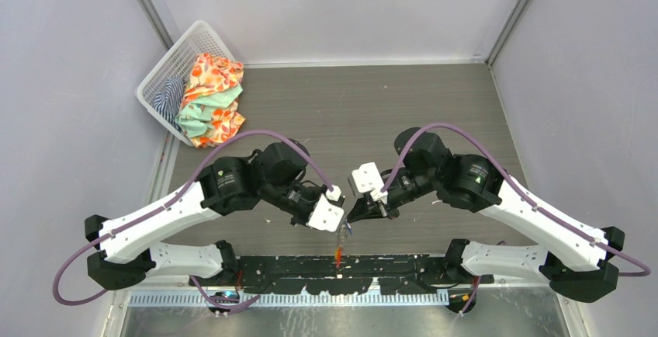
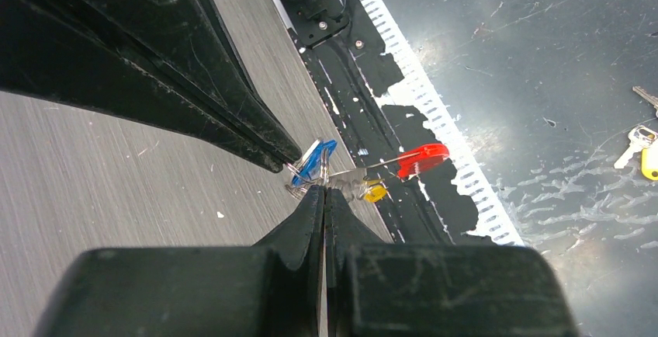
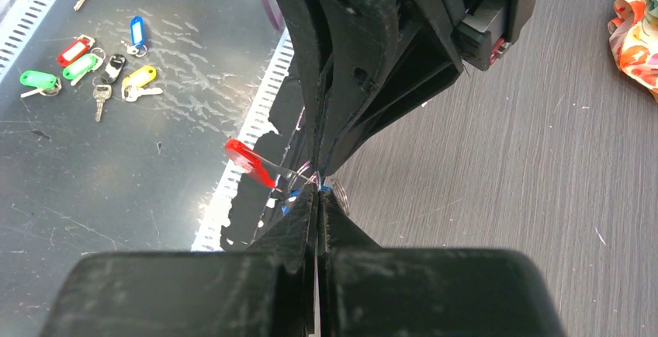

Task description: Put the keys on the keyring

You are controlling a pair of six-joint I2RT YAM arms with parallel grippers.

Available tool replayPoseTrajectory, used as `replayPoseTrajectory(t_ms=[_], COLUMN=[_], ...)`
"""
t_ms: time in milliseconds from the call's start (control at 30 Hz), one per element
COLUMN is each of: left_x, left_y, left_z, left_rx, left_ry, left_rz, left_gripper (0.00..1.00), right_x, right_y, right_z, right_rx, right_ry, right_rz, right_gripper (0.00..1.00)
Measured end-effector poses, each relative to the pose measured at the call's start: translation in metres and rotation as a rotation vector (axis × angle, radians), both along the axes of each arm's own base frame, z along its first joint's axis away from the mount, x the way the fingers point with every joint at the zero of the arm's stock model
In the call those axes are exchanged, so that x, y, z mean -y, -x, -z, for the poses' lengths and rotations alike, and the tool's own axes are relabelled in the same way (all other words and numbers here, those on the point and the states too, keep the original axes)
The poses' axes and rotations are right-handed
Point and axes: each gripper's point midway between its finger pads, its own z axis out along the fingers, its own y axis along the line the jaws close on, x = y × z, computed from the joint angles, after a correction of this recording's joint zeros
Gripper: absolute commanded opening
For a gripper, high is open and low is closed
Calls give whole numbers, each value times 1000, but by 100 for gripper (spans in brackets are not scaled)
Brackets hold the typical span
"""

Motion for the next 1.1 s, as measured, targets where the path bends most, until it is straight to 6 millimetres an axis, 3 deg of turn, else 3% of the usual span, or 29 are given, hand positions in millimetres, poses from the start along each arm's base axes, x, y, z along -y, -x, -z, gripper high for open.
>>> replayPoseTrajectory(t_ms=[1100], left_x=[0], left_y=[0], left_z=[3], left_rx=[-1], left_ry=[-7], left_rz=[-3], left_gripper=[0], right_x=[-4], right_y=[7], right_z=[-4], right_rx=[-23], right_ry=[-24], right_rz=[-51], right_gripper=[1])
